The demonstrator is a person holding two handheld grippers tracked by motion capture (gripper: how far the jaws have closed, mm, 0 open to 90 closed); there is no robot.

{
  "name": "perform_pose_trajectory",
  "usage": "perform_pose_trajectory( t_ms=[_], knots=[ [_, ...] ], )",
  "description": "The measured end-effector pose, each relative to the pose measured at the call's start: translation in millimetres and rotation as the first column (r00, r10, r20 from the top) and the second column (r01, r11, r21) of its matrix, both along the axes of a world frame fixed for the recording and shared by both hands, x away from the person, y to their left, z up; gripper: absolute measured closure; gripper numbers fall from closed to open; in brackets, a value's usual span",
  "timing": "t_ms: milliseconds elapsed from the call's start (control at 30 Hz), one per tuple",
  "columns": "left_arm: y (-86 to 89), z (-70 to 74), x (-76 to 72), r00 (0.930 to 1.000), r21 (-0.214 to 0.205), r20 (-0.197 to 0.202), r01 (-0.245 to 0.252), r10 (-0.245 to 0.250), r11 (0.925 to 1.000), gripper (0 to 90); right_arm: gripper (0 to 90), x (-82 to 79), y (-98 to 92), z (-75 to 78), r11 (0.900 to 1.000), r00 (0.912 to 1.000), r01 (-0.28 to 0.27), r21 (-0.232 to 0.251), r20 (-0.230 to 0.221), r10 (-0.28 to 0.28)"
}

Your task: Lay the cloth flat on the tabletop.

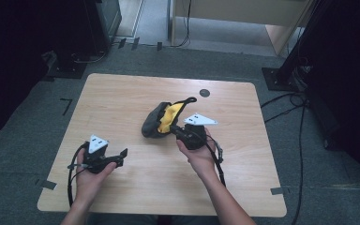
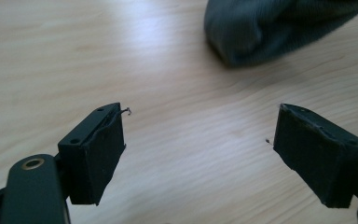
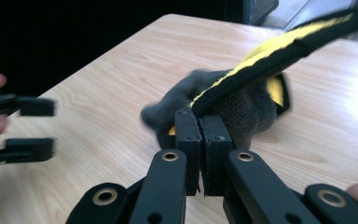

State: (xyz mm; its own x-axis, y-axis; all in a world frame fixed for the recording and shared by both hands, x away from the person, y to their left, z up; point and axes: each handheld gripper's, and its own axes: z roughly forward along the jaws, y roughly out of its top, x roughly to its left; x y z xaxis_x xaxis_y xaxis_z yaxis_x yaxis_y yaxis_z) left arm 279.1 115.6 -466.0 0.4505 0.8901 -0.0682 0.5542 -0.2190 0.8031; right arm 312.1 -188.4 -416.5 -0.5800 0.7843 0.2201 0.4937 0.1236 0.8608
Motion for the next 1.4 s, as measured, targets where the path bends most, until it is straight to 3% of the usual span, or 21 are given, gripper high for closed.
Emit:
perform_pose_trajectory(
  t_ms=[300, 433, 500, 533, 567, 700, 767, 800, 867, 933, 1000, 1033, 1067, 1133, 1167, 1200, 1233, 1267, 1300, 1333, 1400],
  knots=[
    [-49.4, -1.6, 10.6, 0.996, 0.033, 0.009, 0.089, -0.089, 0.9955, 16.6, 88.4, -33.5, -31.5, 7.0, 0.9993, 0.9987, -0.036, 0.014, 0.037, 0.035],
    [-55.5, -13.4, 16.5, 0.9984, 0.12, 0.001, 0.057, -0.057, 0.9912, 16.7, 88.3, -44.8, -47.7, 5.2, 0.9994, 0.9988, -0.025, 0.023, 0.043, 0.024],
    [-54.1, -20.2, 21.2, 0.9998, 0.135, -0.006, 0.021, -0.021, 0.9906, 28.0, 88.3, -48.4, -59.9, -0.5, 0.9992, 0.9995, -0.007, 0.039, 0.03, 0.006],
    [-51.7, -23.9, 24.1, 1.0, 0.121, -0.003, -0.003, 0.004, 0.9926, 28.0, 88.3, -48.4, -59.9, -0.5, 0.9992, 0.9995, -0.007, 0.039, 0.03, 0.006],
    [-49.7, -26.3, 27.0, 0.9999, 0.089, -0.011, -0.009, 0.01, 0.996, 36.2, 88.2, -47.9, -64.0, -4.1, 0.9996, 0.9999, 0.001, 0.028, 0.014, -0.001],
    [-46.1, -33.7, 35.4, 0.9976, 0.006, -0.061, 0.034, -0.034, 0.9994, 50.7, 88.1, -47.3, -76.1, -13.2, 0.999, 0.9993, 0.027, 0.035, -0.026, -0.026],
    [-46.6, -35.9, 36.0, 0.9958, 0.023, -0.079, 0.048, -0.046, 0.9986, 58.7, 88.1, -47.3, -77.9, -15.8, 0.999, 0.9989, 0.036, 0.024, -0.029, -0.036],
    [-45.6, -35.8, 34.9, 0.9957, 0.023, -0.075, 0.056, -0.054, 0.9982, 75.1, 88.1, -47.5, -78.1, -17.5, 0.9991, 0.9989, 0.04, 0.013, -0.025, -0.04],
    [-42.5, -33.3, 32.1, 0.9946, 0.022, -0.076, 0.073, -0.071, 0.9971, 81.7, 88.1, -47.6, -78.3, -18.2, 0.999, 0.9988, 0.044, 0.005, -0.024, -0.044],
    [-38.6, -29.1, 26.2, 0.9873, 0.001, -0.087, 0.134, -0.133, 0.991, 86.7, 88.1, -47.9, -79.9, -19.7, 0.9982, 0.9978, 0.06, -0.008, -0.028, -0.06],
    [-39.8, -27.0, 15.4, 0.9722, 0.006, -0.082, 0.221, -0.22, 0.9753, 87.3, 88.1, -47.5, -84.3, -21.2, 0.9954, 0.9954, 0.092, -0.028, -0.025, -0.092],
    [-41.5, -27.3, 9.0, 0.958, 0.01, -0.072, 0.279, -0.278, 0.9602, 87.4, 88.1, -47.1, -87.9, -21.9, 0.9935, 0.9936, 0.109, -0.033, -0.027, -0.11],
    [-42.9, -28.0, 2.6, 0.9379, 0.02, -0.061, 0.343, -0.341, 0.9391, 87.2, 88.1, -45.3, -97.0, -23.9, 0.9874, 0.9875, 0.153, -0.04, -0.033, -0.154],
    [-46.0, -29.4, -7.2, 0.8789, 0.032, -0.064, 0.475, -0.473, 0.8793, 86.9, 88.0, -43.9, -102.2, -25.4, 0.9839, 0.9839, 0.174, -0.044, -0.036, -0.175],
    [-47.1, -29.7, -9.8, 0.8571, 0.036, -0.064, 0.514, -0.511, 0.8572, 83.7, 87.6, -41.5, -109.3, -29.0, 0.9761, 0.9765, 0.208, -0.062, -0.045, -0.211],
    [-48.3, -30.1, -12.0, 0.8268, 0.021, -0.075, 0.56, -0.558, 0.828, 83.7, 87.6, -41.5, -109.3, -29.0, 0.9761, 0.9765, 0.208, -0.062, -0.045, -0.211],
    [-48.6, -30.0, -12.1, 0.8154, 0.004, -0.074, 0.576, -0.574, 0.8175, 79.2, 87.3, -39.6, -113.8, -32.3, 0.9731, 0.9723, 0.221, -0.063, -0.062, -0.225],
    [-48.5, -29.9, -11.2, 0.8197, -0.014, -0.072, 0.569, -0.568, 0.8223, 72.5, 86.9, -38.1, -116.6, -35.1, 0.9695, 0.9684, 0.235, -0.071, -0.07, -0.24],
    [-46.8, -29.4, -7.6, 0.8333, -0.043, -0.074, 0.546, -0.548, 0.8365, 66.6, 85.9, -37.5, -118.2, -37.0, 0.9651, 0.9639, 0.249, -0.08, -0.076, -0.255],
    [-44.5, -29.1, -4.5, 0.8504, -0.07, -0.07, 0.517, -0.522, 0.8529, 61.5, 84.0, -36.1, -120.9, -39.9, 0.9596, 0.9584, 0.266, -0.092, -0.081, -0.274],
    [-39.2, -28.2, 0.8, 0.8929, -0.094, -0.062, 0.44, -0.446, 0.8933, 55.9, 80.0, -35.0, -125.6, -42.1, 0.9502, 0.948, 0.3, -0.085, -0.085, -0.307]
  ],
)
